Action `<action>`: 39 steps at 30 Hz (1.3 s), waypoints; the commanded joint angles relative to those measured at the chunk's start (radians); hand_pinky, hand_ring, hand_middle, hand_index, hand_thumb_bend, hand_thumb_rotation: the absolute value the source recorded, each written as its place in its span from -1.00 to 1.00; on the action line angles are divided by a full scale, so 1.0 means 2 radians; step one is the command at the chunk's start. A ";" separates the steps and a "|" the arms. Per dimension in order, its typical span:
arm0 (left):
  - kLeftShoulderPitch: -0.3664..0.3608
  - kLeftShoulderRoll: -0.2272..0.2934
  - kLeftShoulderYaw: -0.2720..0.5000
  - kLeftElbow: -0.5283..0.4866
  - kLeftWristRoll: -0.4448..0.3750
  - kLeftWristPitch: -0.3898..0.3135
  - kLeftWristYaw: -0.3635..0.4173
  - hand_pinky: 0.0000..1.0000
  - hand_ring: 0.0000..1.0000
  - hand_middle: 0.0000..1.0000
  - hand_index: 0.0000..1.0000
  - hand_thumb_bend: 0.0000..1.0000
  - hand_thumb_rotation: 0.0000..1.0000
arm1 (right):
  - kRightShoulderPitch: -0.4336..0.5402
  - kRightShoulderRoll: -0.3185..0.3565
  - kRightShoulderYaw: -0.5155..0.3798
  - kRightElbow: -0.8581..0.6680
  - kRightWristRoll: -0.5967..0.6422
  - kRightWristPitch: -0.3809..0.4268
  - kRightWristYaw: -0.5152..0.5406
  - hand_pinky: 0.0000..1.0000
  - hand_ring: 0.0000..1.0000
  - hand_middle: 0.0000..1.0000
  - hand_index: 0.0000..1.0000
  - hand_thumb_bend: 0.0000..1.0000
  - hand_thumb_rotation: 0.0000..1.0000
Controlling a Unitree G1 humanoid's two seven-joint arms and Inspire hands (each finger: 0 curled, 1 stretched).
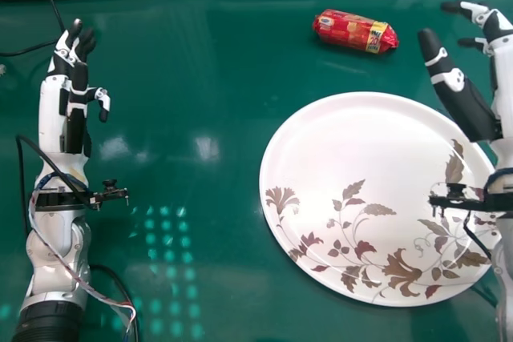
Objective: Pick up biscuit and place it in the plate
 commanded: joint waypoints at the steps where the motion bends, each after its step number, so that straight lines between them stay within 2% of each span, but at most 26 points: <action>1: 0.045 -0.042 -0.020 0.060 0.018 -0.009 0.010 -1.00 1.00 0.96 1.00 1.00 0.72 | -0.008 -0.011 -0.001 0.011 -0.006 -0.006 -0.002 0.50 0.78 0.79 0.67 0.81 -0.04; 3: 0.037 -0.040 -0.022 0.075 0.014 -0.010 0.002 -1.00 1.00 0.98 1.00 1.00 0.74 | -0.017 -0.023 -0.003 0.023 -0.006 -0.014 0.000 0.46 0.78 0.79 0.67 0.84 -0.05; 8: 0.004 -0.039 -0.014 0.129 -0.016 -0.014 -0.031 -1.00 1.00 0.93 1.00 1.00 0.56 | -0.053 -0.057 -0.007 0.053 0.013 -0.018 0.020 0.37 0.72 0.77 0.66 0.98 -0.08; 10: -0.009 -0.037 -0.011 0.151 -0.019 -0.024 -0.038 -1.00 1.00 0.89 1.00 1.00 0.54 | -0.080 -0.078 -0.004 0.074 0.014 -0.018 0.032 0.32 0.65 0.73 0.63 1.00 -0.09; 12: -0.019 -0.035 -0.009 0.167 -0.019 -0.031 -0.041 -1.00 1.00 0.88 1.00 1.00 0.57 | -0.113 -0.095 0.004 0.092 0.016 -0.001 0.053 0.27 0.61 0.72 0.64 1.00 -0.12; 14: -0.026 -0.033 -0.008 0.178 -0.021 -0.036 -0.045 -1.00 1.00 0.86 1.00 1.00 0.55 | -0.146 -0.111 0.016 0.115 0.012 0.008 0.068 0.24 0.60 0.72 0.66 1.00 -0.07; 18: -0.031 -0.025 -0.007 0.197 -0.020 -0.055 -0.052 -1.00 1.00 0.88 1.00 1.00 0.58 | -0.214 -0.141 0.051 0.196 -0.003 -0.018 0.078 0.29 0.60 0.74 0.70 1.00 0.00; 22: -0.029 -0.023 -0.006 0.198 -0.021 -0.060 -0.051 -1.00 1.00 0.92 1.00 1.00 0.62 | -0.276 -0.160 0.089 0.274 -0.020 -0.030 0.088 0.43 0.69 0.80 0.78 1.00 0.03; 28: -0.022 -0.024 -0.004 0.193 -0.028 -0.064 -0.057 -1.00 1.00 0.98 1.00 1.00 0.63 | -0.349 -0.177 0.144 0.362 -0.055 -0.023 0.118 0.46 0.76 0.88 0.88 1.00 0.13; 32: -0.017 -0.022 -0.005 0.188 -0.023 -0.061 -0.051 -1.00 1.00 0.98 1.00 1.00 0.65 | -0.380 -0.182 0.174 0.416 -0.075 -0.038 0.124 0.42 0.73 0.87 0.92 1.00 0.21; 39: -0.016 -0.022 -0.006 0.183 -0.026 -0.060 -0.056 -1.00 1.00 0.95 1.00 1.00 0.65 | -0.407 -0.192 0.217 0.488 -0.099 -0.069 0.132 0.50 0.80 0.92 0.94 1.00 0.28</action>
